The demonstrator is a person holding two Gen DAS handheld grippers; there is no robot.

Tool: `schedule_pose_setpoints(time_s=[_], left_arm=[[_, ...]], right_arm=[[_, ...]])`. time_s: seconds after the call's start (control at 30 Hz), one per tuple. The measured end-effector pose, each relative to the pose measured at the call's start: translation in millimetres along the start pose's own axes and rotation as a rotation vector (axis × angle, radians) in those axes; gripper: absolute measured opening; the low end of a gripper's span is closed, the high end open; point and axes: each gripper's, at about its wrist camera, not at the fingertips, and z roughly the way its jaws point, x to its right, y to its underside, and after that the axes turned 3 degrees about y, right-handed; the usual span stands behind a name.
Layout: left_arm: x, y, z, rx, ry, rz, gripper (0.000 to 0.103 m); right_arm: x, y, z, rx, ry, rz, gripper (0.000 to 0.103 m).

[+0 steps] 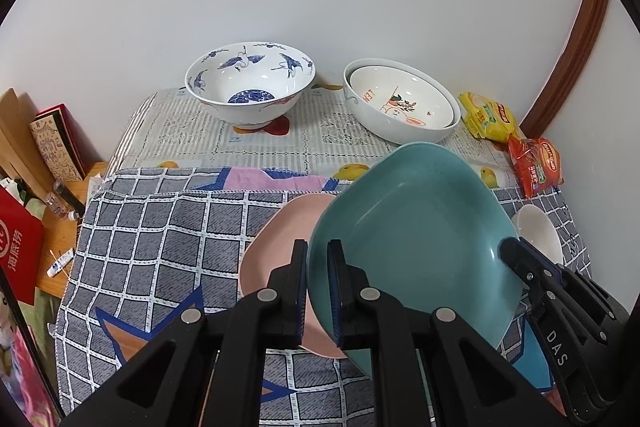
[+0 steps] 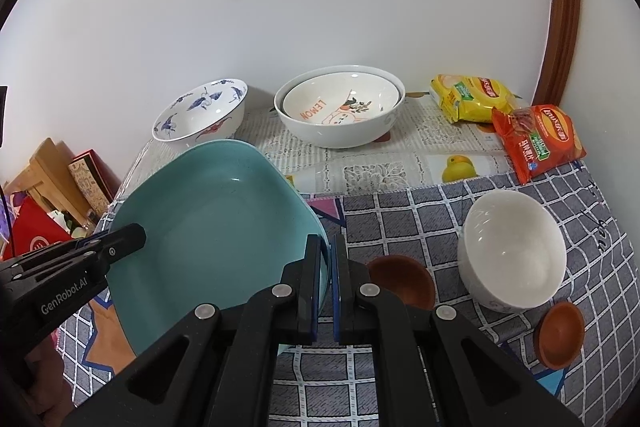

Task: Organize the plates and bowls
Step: 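Lift the teal plate with both grippers and carry it over the pink plate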

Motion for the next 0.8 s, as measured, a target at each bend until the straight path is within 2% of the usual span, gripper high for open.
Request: schedule_pose_setpoints(time_s=[0.8], left_arm=[[-18, 3, 5, -0.013, -0.02, -0.031, 0.01]], right_arm=[[-19, 2, 11, -0.018, -0.016, -0.022, 0.005]])
